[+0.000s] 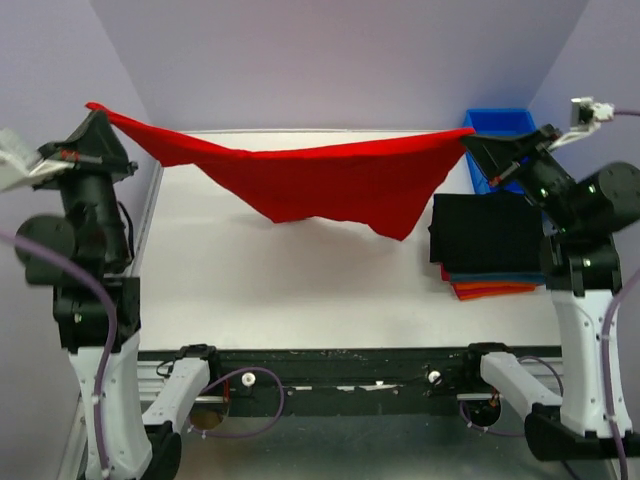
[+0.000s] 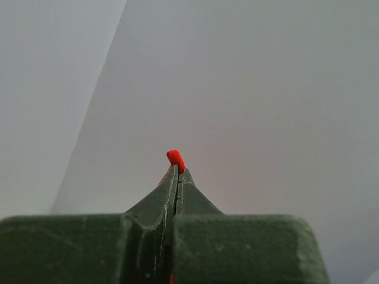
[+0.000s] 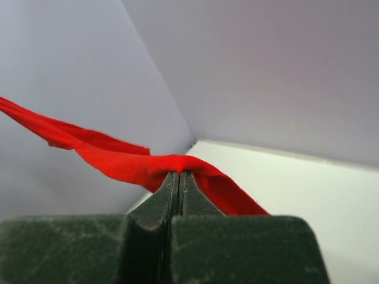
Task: Fold and stack the t-shirts
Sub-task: Flatten out the tshirt
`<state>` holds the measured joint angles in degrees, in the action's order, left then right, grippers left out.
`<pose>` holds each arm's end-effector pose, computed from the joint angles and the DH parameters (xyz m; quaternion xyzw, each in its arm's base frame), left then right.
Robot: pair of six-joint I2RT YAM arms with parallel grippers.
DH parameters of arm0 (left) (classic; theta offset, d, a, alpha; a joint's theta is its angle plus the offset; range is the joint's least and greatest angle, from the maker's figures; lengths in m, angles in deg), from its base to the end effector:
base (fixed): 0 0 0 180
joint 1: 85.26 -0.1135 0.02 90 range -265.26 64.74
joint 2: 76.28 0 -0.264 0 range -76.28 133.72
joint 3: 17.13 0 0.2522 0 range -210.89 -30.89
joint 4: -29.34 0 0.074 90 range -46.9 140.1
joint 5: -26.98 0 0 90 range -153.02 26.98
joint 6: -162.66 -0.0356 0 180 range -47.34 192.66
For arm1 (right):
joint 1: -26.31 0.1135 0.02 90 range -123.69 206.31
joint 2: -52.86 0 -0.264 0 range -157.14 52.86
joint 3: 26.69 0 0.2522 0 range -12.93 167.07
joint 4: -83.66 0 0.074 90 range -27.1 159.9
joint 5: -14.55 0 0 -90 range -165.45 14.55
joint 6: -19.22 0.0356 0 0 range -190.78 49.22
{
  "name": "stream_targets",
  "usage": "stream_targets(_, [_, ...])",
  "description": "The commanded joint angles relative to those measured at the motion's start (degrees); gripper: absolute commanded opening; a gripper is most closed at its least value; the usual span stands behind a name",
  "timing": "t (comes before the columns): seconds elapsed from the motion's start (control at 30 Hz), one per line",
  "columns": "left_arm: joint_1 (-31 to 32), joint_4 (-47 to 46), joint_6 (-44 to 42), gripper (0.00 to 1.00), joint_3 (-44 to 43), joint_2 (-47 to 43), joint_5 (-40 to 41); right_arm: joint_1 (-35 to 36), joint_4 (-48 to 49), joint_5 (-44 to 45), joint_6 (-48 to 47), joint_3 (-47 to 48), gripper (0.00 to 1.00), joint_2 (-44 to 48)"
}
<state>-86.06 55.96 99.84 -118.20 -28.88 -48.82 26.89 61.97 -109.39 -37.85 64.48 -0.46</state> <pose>0.0872 0.0100 0.5604 -0.2275 0.4773 -0.1303 0.8387 0.1607 0.0215 0.5088 -0.0641 0.6168 0.3883 0.6817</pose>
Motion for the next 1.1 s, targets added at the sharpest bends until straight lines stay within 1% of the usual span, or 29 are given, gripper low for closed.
stream_targets(0.0, [-0.34,-12.41,-3.71,0.00,0.31,-3.81,-3.91,-0.05,10.82,2.10,-0.41,-2.53,0.01,5.85])
stream_targets(0.07, [-0.34,-12.60,-4.15,0.00,-4.34,-1.62,-4.87,-0.14,10.74,4.21,-0.23,-0.17,0.01,6.12])
stream_targets(0.2, [-0.26,-12.25,-3.19,0.00,-15.59,6.37,-6.99,-0.14,8.10,5.11,0.29,7.74,0.01,2.44])
stream_targets(0.27, [-0.34,-11.11,-2.14,0.00,-17.89,9.81,-6.82,-0.14,8.01,5.72,1.61,8.72,0.01,0.86])
stream_targets(0.37, [-0.34,-9.44,-0.90,0.00,-16.33,13.06,-5.24,-0.14,4.07,9.14,3.10,7.06,0.01,-1.78])
stream_targets(0.43, [-0.26,-11.35,-0.20,0.00,-11.42,15.26,-4.27,-0.05,1.78,10.72,3.72,6.18,0.01,-5.11])
stream_targets(0.5, [-0.34,-12.51,0.94,0.00,-7.19,19.20,-2.95,-0.14,1.33,10.29,4.51,5.74,0.01,-9.76])
stream_targets(0.53, [-0.34,-13.99,1.90,0.00,-6.30,21.66,-3.03,-0.05,1.42,9.94,5.12,6.00,0.01,-12.66])
stream_targets(0.6, [-0.34,-13.83,2.88,0.00,-7.69,27.46,-5.13,-0.05,1.42,8.71,5.92,8.01,0.01,-18.29])
stream_targets(0.7, [-0.17,-13.39,3.41,0.00,-14.09,34.41,-8.48,-0.23,0.28,8.44,6.36,13.98,0.01,-25.58])
stream_targets(0.77, [2.54,-13.30,-0.35,0.00,-20.24,36.79,-6.04,-0.14,-1.12,8.79,6.01,19.77,0.01,-29.72])
stream_targets(0.83, [4.74,-14.70,-4.31,0.00,-24.56,38.38,-3.48,-0.14,-3.23,8.53,6.01,26.62,0.01,-34.02])
stream_targets(0.87, [5.36,-14.97,-5.55,0.00,-28.67,39.34,-3.65,-1.53,-3.93,8.10,6.01,30.31,0.01,-36.13])
stream_targets(0.93, [6.07,-14.97,-6.78,0.00,-34.04,41.36,-4.26,-2.16,-4.82,7.39,6.53,36.56,0.01,-39.91])
stream_targets(1.0, [6.25,-16.19,-7.14,0.00,-37.05,43.21,-4.09,-2.77,-5.00,7.04,6.80,43.32,0.01,-44.83])
stream_targets(1.03, [6.25,-16.99,-7.14,0.00,-38.01,44.00,-3.83,-3.47,-5.08,5.65,7.58,45.97,0.01,-47.55])
stream_targets(1.07, [6.25,-17.43,-7.05,0.00,-38.89,45.23,-3.22,-4.00,-5.00,3.37,8.81,50.78,0.01,-50.80])
